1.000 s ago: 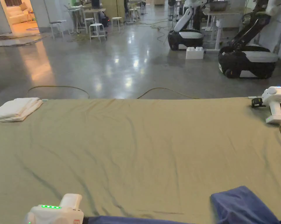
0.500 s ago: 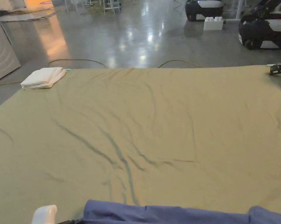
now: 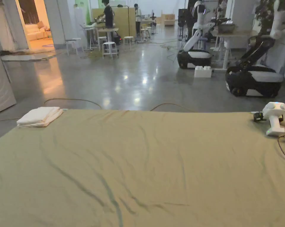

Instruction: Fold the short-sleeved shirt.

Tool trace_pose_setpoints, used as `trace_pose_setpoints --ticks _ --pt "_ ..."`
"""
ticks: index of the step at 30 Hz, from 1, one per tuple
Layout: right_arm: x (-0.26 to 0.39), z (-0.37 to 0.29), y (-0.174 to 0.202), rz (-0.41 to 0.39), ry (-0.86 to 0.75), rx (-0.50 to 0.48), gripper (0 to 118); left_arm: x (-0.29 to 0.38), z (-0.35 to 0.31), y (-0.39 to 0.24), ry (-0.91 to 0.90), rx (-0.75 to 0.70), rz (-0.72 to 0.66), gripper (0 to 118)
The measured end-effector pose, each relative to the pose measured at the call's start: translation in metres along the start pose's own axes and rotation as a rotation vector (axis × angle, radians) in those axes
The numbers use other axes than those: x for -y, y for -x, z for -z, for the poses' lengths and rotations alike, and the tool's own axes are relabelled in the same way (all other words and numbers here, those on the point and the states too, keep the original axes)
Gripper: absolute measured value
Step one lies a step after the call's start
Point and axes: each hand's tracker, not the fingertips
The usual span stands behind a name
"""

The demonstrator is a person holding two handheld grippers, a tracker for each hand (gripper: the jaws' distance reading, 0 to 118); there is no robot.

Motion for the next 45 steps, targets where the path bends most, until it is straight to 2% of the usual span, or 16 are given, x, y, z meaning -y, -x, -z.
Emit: trace_pose_setpoints --ticks 4,8,11,13,16,17,18,19,21,23,33,38,39,42,43,45 --pt "-0.036 -0.066 0.029 0.001 -0.276 -0.046 74 -0.031 -0.072 -0.045 -0.339 -0.141 0.276 82" --pt "-0.053 -0.127 0.061 -0.058 -0.564 -0.059 74 -0.053 -0.142 -0.084 -0.651 -0.097 0.235 82" --pt "-0.050 -0.166 0.098 -0.107 -0.725 -0.049 74 -0.059 -0.169 -0.110 -0.769 -0.121 0.216 82" --pt "-0.047 -0.180 0.117 -0.139 -0.792 -0.098 74 -0.057 -0.178 -0.120 -0.816 -0.134 0.221 81" --pt "-0.045 -0.187 0.138 -0.180 -0.823 -0.083 64 -0.055 -0.184 -0.130 -0.801 -0.092 0.220 72" --pt "-0.044 -0.185 0.138 -0.207 -0.831 -0.068 51 -0.054 -0.184 -0.133 -0.784 -0.017 0.252 56" --pt "-0.044 -0.184 0.142 -0.235 -0.841 -0.050 18 -0.050 -0.182 -0.135 -0.796 0.003 0.265 15" --pt "-0.044 -0.183 0.146 -0.261 -0.843 -0.038 2 -0.049 -0.182 -0.137 -0.791 -0.018 0.262 0" --pt "-0.043 -0.180 0.149 -0.261 -0.849 -0.027 0 -0.048 -0.179 -0.138 -0.789 -0.063 0.240 0" --pt "-0.045 -0.179 0.148 -0.250 -0.823 -0.068 0 -0.050 -0.183 -0.134 -0.769 0.018 0.213 0" --pt "-0.050 -0.172 0.144 -0.199 -0.800 -0.040 0 -0.057 -0.189 -0.125 -0.794 0.044 0.178 0" --pt "-0.043 -0.164 0.140 -0.163 -0.724 -0.103 0 -0.054 -0.132 -0.076 -0.506 0.279 -0.037 0" --pt "-0.041 -0.161 0.138 -0.146 -0.699 -0.117 0 -0.050 -0.112 -0.059 -0.424 0.316 -0.102 17" --pt "-0.036 -0.152 0.130 -0.128 -0.647 -0.113 0 -0.027 -0.058 -0.015 -0.218 0.448 -0.226 92" --pt "-0.034 -0.150 0.128 -0.125 -0.638 -0.108 0 -0.018 -0.042 -0.006 -0.185 0.434 -0.256 99" --pt "-0.031 -0.143 0.123 -0.114 -0.604 -0.109 0 0.001 -0.008 0.015 -0.074 0.418 -0.351 100"
